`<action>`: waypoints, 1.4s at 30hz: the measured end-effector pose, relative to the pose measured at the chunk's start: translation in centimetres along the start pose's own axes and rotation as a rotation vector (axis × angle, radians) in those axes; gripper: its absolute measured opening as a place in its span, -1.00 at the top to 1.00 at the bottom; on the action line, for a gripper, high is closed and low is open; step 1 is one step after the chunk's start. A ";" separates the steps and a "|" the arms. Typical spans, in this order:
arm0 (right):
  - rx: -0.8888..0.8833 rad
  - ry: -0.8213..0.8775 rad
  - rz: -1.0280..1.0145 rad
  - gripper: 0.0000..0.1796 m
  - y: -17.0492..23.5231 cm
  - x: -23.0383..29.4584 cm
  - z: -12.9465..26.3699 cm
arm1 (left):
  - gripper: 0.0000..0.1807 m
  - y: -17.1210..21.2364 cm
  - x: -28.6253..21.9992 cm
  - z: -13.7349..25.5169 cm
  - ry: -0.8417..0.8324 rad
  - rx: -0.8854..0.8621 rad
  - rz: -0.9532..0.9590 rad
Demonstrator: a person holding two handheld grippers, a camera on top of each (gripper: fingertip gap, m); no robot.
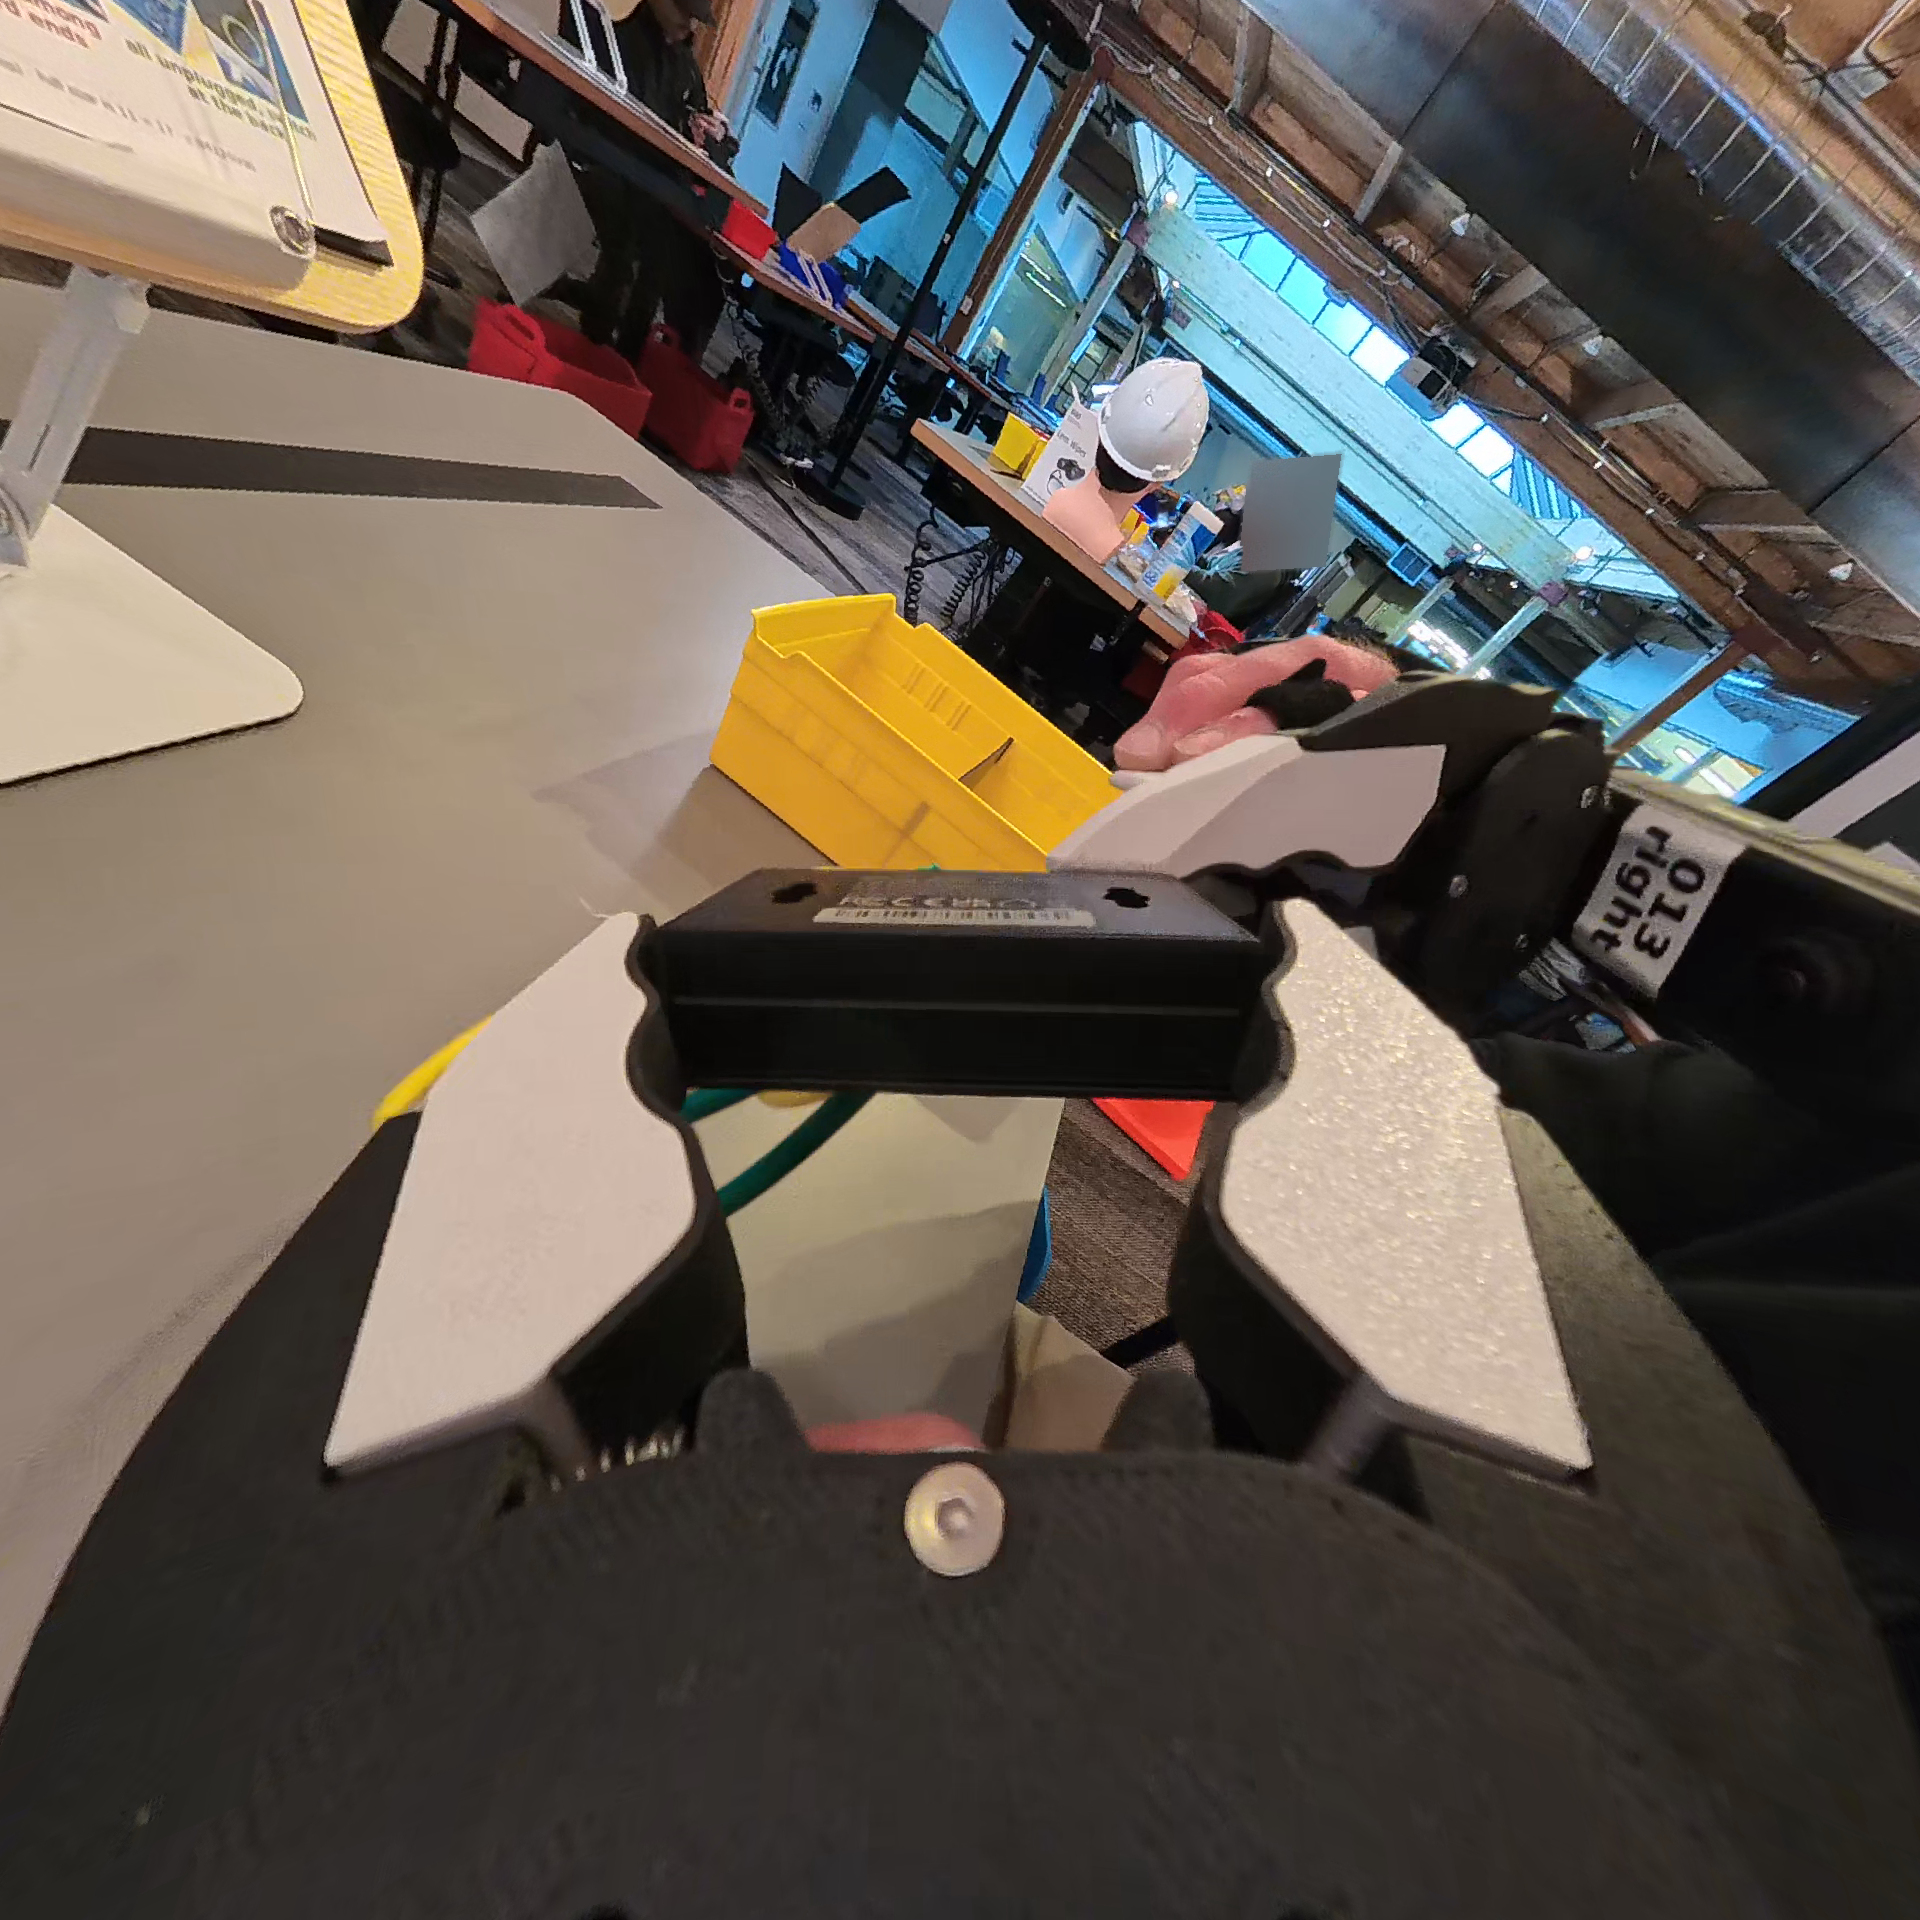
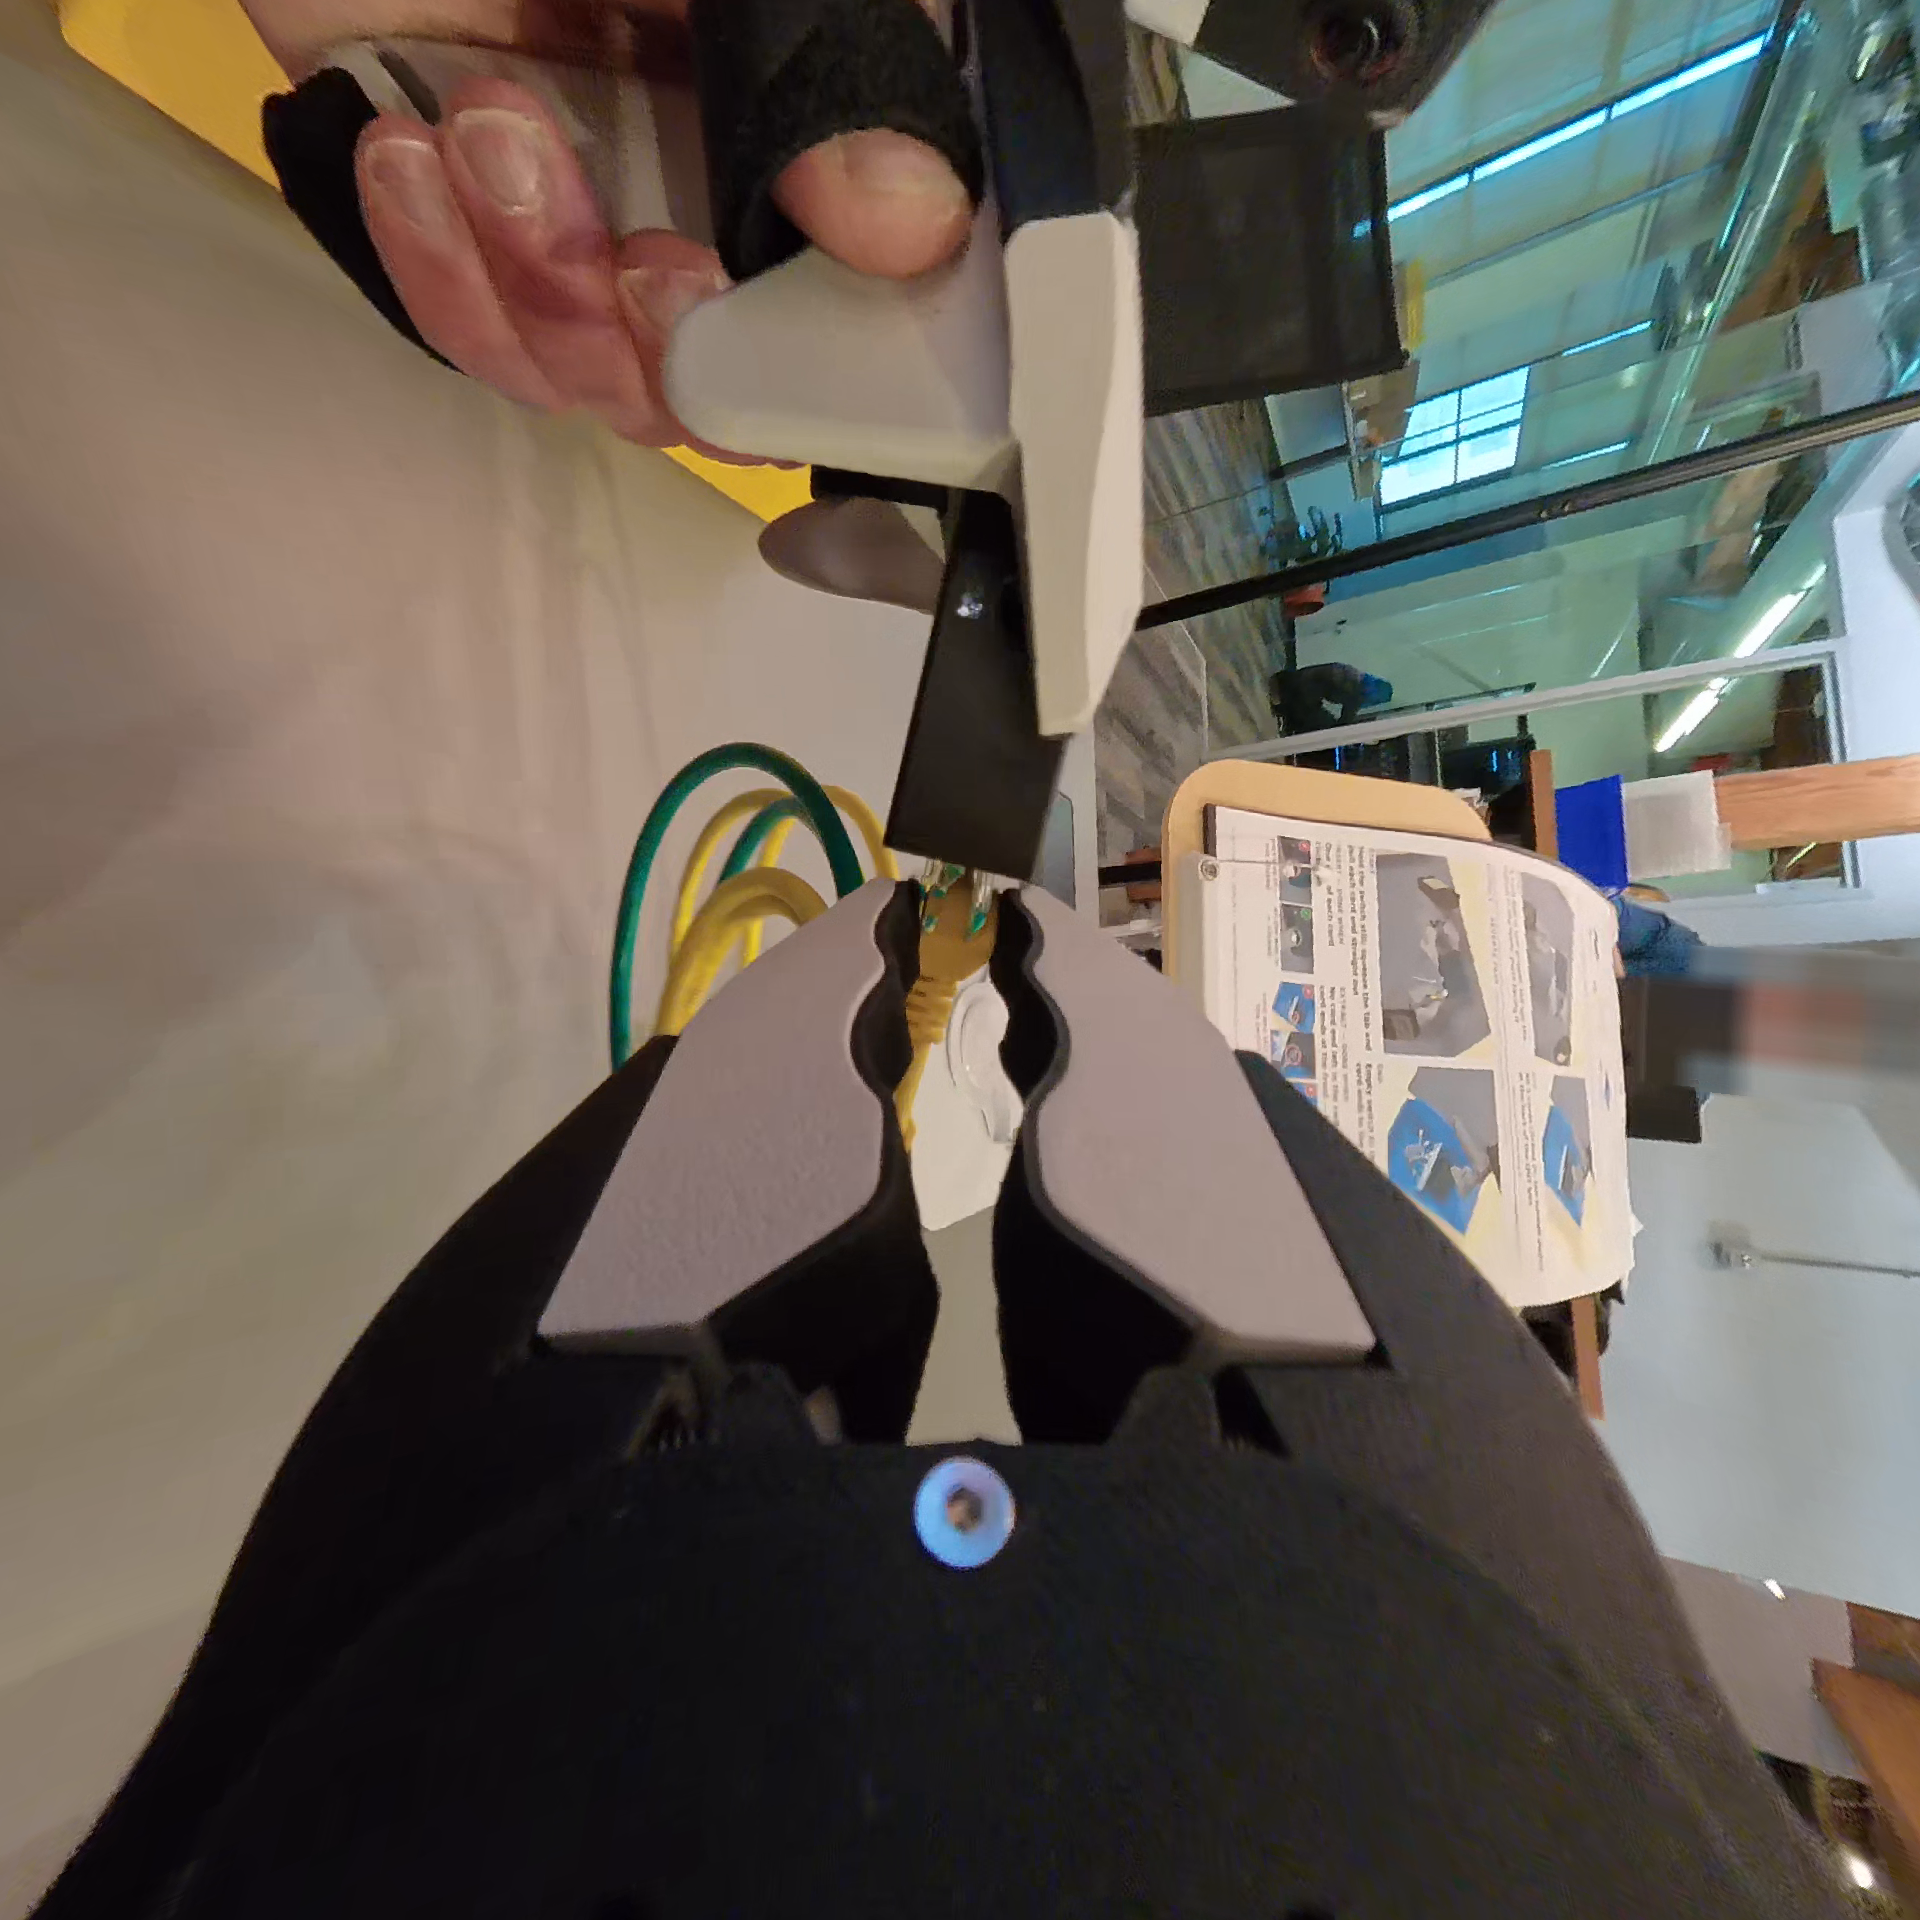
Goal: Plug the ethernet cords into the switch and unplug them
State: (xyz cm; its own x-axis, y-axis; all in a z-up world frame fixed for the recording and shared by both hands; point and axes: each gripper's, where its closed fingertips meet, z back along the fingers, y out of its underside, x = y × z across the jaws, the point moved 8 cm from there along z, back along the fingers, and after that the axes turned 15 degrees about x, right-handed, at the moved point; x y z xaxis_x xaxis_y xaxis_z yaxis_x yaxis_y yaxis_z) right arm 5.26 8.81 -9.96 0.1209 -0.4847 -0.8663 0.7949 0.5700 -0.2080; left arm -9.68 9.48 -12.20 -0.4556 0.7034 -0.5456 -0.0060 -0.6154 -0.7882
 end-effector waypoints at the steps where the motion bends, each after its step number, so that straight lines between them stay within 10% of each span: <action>1: 0.007 -0.002 -0.009 0.85 0.0 -0.1 0.1 | -0.15 0.0 -0.1 0.0 -0.007 -0.005 -0.005; 42: -0.058 0.064 0.033 0.86 0.2 0.0 1.8 | -0.14 -0.4 -1.1 -0.4 0.069 -0.028 0.056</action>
State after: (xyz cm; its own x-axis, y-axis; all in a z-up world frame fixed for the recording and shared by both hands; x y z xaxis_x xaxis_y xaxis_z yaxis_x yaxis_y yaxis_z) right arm 6.55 7.71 -9.21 0.1070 -0.4228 -0.8999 0.7549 0.6235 -0.2032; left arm -8.86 9.11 -11.42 -0.3917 0.6920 -0.6064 0.0432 -0.6445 -0.7634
